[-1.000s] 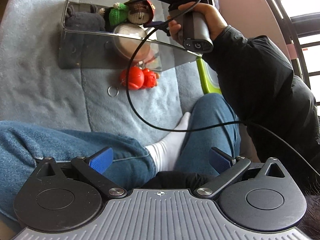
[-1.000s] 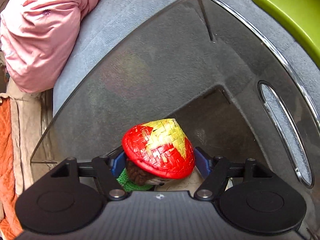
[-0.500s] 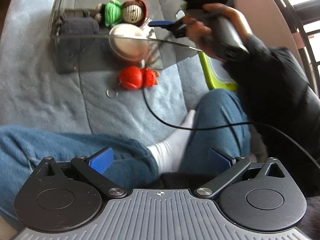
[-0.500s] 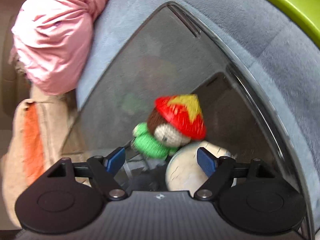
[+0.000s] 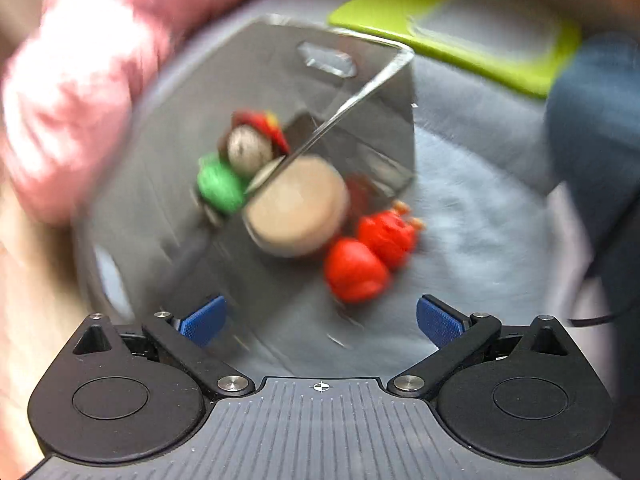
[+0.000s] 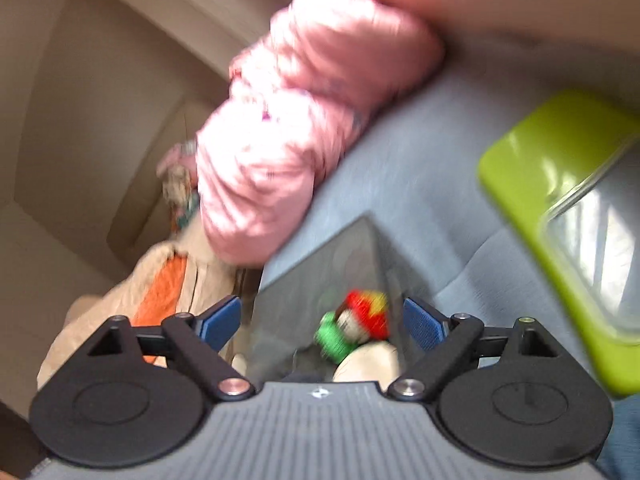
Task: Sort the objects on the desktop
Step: 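Lower the crocheted doll into the clear box and open the right tool, then grasp the red toy figure with the right tool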
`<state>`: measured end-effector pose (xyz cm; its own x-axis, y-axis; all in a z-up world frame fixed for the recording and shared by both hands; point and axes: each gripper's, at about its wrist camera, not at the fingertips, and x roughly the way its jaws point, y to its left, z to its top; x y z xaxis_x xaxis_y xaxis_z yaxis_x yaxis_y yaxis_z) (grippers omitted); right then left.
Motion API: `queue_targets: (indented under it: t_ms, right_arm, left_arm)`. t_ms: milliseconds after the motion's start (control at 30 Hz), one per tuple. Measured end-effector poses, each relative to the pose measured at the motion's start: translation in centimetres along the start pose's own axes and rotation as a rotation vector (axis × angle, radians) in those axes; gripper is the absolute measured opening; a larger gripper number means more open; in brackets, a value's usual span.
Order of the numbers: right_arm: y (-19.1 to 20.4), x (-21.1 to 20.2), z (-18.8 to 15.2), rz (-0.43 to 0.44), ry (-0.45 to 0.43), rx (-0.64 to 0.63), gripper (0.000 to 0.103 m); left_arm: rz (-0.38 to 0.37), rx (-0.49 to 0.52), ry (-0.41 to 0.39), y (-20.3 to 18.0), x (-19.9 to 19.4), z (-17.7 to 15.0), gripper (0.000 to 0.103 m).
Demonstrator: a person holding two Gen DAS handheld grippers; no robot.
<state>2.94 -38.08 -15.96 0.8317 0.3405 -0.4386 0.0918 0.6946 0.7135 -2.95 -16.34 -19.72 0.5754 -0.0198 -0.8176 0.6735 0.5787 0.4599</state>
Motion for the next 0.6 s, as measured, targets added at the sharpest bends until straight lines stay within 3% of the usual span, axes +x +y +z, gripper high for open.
queue_targets:
  t_ms: [67,367,600]
  right_arm:
    - [-1.4,-2.0,-0.6,0.015,-0.055,0.023,0.094]
    - [-7.8,-2.2,-3.1,0.074,-0.043,0.200,0.094]
    - [-11.2,-2.2,-4.0,0.104,-0.049,0.281,0.095]
  left_arm:
    - [0.097,0.121,0.001,-2.1,1.4,0.8,0.103]
    - [0.058,0.188,0.070,-4.2,3.8,2.4,0.103]
    - [0.115,0.359,0.094,-7.8,5.4,2.0,0.103]
